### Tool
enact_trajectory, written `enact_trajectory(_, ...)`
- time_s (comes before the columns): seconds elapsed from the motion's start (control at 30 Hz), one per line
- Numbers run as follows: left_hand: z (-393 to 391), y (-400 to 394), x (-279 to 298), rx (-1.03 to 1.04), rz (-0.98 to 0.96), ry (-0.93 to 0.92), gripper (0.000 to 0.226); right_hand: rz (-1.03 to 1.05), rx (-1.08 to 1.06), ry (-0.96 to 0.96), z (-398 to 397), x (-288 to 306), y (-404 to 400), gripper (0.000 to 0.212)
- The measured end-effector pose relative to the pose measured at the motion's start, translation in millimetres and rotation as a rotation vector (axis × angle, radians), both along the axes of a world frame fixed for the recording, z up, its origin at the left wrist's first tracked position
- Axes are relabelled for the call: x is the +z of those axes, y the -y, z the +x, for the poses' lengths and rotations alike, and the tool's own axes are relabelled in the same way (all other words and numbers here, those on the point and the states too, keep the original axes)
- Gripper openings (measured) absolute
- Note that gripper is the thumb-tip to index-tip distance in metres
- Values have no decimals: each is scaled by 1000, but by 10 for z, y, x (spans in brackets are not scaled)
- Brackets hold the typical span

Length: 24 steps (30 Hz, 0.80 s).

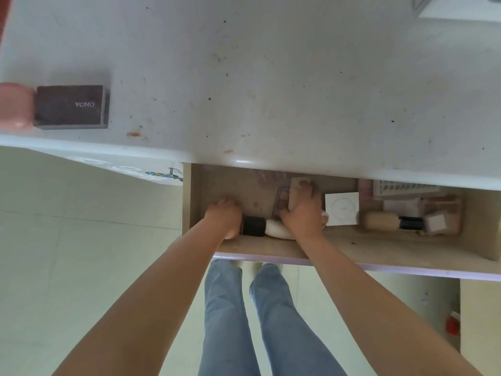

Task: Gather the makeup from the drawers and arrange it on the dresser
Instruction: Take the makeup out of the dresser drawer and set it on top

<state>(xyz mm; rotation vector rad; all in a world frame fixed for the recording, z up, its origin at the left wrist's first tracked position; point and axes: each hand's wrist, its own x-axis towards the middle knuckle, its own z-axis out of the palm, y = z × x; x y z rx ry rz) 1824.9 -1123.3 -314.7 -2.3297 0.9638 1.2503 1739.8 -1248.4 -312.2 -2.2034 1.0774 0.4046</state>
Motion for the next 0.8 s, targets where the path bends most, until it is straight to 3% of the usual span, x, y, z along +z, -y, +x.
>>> enact_trajectory(0.2, 101, -30, 111, -45, -44, -67, 24, 52, 129, 0, -162, 116, 101, 66)
enact_trajectory(0.37, 109, -299, 360, -57, -267, -14, 27, 87, 340, 23, -274, 405, 90, 64)
enact_trajectory(0.57, 222, -643, 938, 352, -689, 85, 22, 194, 376, 338, -66, 911, -6, 62)
enact_trajectory(0.7, 555, -635, 1284, 697, -852, 162, 45, 140, 292, 517, 426, 1114, -23, 53)
enact_trajectory(0.8, 975, -690, 1427, 829, -866, 292, 64, 93, 236, 515, 922, 1197, -96, 55)
